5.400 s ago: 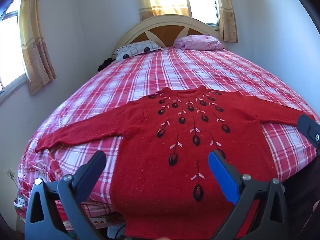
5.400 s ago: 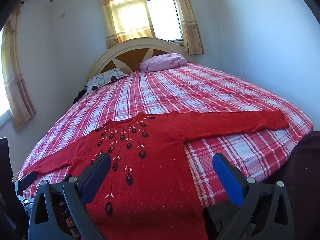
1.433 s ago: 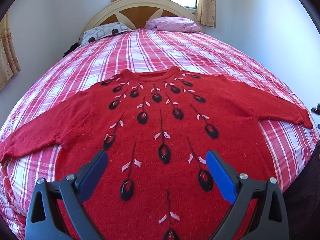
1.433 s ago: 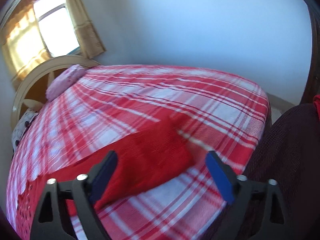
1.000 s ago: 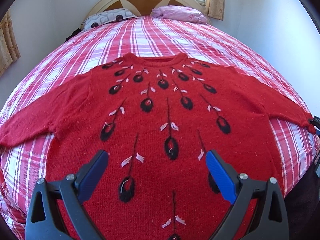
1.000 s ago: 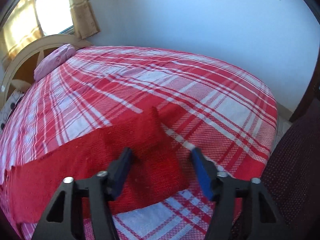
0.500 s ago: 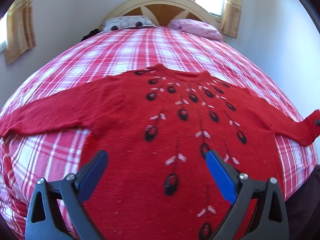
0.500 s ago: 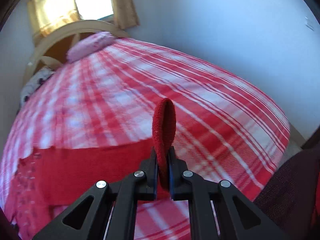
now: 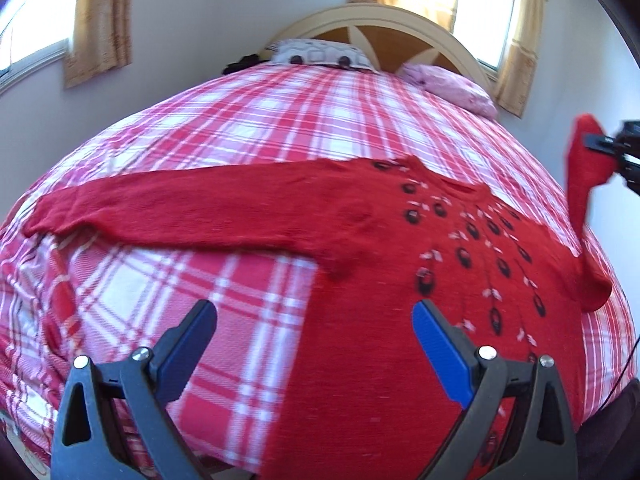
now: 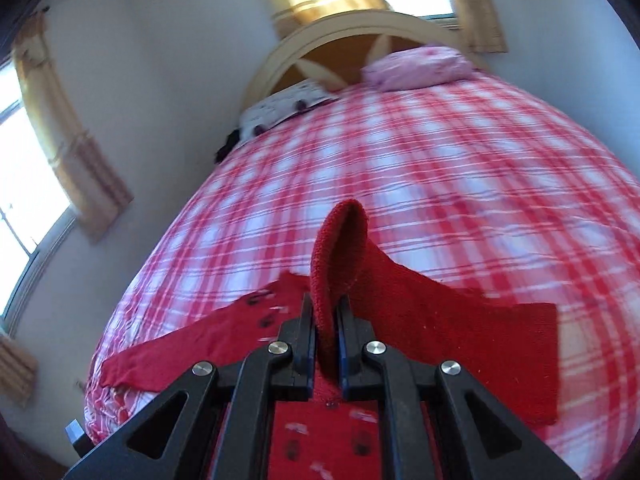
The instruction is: Fold small clothes
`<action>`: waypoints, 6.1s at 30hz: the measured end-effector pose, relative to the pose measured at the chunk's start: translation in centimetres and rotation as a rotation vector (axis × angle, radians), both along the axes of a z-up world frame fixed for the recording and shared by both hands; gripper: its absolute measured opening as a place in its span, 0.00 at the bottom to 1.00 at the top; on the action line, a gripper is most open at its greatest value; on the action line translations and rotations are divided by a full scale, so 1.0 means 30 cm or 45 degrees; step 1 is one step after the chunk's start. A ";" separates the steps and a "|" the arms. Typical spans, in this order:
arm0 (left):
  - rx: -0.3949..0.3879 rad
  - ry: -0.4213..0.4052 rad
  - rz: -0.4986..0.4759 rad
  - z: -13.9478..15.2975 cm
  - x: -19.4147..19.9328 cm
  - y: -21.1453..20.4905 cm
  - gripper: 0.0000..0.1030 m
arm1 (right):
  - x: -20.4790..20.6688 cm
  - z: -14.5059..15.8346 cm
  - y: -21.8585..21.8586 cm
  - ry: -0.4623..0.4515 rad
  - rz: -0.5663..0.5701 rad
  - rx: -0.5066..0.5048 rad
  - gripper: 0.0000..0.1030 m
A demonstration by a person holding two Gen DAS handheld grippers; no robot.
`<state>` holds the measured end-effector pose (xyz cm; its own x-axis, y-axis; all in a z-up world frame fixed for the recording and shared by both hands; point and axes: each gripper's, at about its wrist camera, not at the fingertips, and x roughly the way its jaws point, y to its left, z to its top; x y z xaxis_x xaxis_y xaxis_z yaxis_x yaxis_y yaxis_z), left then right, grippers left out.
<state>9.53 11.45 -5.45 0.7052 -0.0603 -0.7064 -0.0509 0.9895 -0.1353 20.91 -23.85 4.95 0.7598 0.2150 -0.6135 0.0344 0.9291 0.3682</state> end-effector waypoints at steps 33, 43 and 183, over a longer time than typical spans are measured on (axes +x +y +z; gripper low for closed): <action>0.018 0.083 0.145 -0.091 0.030 0.180 0.97 | 0.002 -0.356 0.187 0.055 0.030 -0.033 0.54; 0.101 0.067 0.058 -0.044 0.027 0.061 0.98 | -0.121 -0.397 -0.199 0.120 -0.146 -0.049 0.54; -0.086 0.021 0.485 -0.084 0.315 0.202 0.91 | 0.018 0.129 0.083 -0.281 0.313 0.212 0.17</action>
<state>18.97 17.51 -7.95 0.6747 0.1570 -0.7212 -0.4155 0.8883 -0.1954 21.45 -21.35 8.81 0.7831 0.4907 -0.3819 -0.2796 0.8265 0.4886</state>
